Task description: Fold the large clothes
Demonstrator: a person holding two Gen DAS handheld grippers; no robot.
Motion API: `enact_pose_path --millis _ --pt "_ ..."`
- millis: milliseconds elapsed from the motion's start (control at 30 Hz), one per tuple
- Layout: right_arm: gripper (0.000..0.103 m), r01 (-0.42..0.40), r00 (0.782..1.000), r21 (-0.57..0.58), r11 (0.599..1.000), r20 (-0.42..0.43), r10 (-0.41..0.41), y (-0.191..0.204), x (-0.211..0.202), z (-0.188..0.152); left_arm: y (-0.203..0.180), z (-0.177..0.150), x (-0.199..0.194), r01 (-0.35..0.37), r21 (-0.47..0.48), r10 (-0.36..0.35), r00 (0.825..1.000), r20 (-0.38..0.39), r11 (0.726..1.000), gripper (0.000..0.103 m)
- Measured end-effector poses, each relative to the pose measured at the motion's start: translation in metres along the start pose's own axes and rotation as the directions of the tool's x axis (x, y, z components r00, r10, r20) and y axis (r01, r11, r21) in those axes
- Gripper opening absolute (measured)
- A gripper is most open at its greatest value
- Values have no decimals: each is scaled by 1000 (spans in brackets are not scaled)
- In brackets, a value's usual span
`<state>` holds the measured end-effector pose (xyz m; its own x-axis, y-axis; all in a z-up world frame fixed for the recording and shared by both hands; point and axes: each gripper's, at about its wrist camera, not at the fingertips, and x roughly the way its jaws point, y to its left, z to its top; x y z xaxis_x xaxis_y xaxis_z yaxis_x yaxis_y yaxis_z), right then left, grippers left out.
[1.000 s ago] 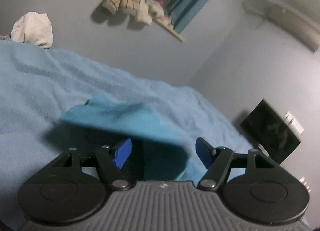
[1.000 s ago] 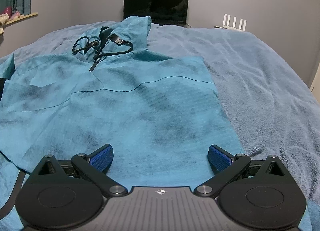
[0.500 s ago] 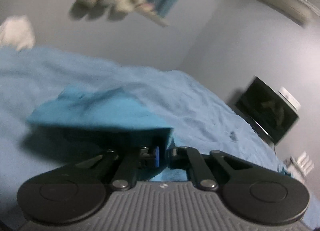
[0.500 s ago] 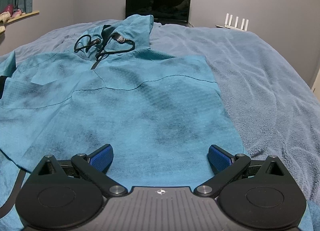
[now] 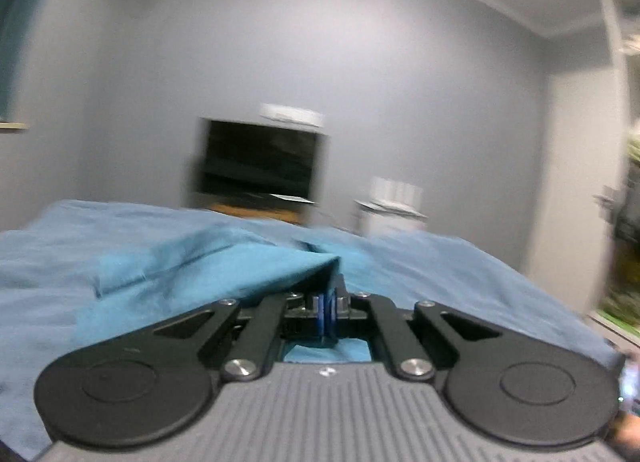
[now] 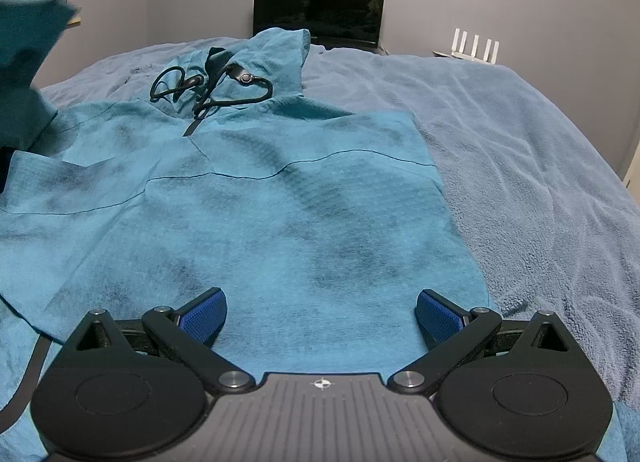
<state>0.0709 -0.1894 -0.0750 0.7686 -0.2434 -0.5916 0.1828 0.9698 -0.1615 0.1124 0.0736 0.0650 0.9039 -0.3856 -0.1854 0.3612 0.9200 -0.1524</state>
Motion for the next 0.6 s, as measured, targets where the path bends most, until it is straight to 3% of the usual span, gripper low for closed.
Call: enact_pose_path --millis 67,167,233,300,333,400,467,600 --pt "103 1 1000 -2 1000 1 -1 0 0 0 -30 -11 15 92 16 -92 995 -46 996 0" --pt "103 1 1000 -1 1000 7 -1 -1 -2 0 -75 -39 40 186 28 -179 970 -167 982 2" --pt "103 3 1000 3 1000 13 -3 -1 -3 -1 -89 -61 55 208 -1 -200 938 -284 978 24" --pt "103 10 1000 9 1000 20 -10 -2 -6 -1 -97 -80 53 219 -25 -215 915 -341 975 66" --pt "103 12 1000 13 1000 26 -12 -3 -7 -1 -100 -86 48 223 -10 -213 913 -349 975 71" --pt "103 17 999 20 1000 44 -18 -4 -12 -1 -110 -87 34 215 55 -181 913 -365 975 76" --pt "103 20 997 28 999 73 -22 -5 -19 -1 -103 -74 14 176 100 -131 929 -346 979 80" --pt "102 -19 989 19 1000 148 16 -5 -41 1 -74 -41 -13 -10 113 41 961 -273 993 92"
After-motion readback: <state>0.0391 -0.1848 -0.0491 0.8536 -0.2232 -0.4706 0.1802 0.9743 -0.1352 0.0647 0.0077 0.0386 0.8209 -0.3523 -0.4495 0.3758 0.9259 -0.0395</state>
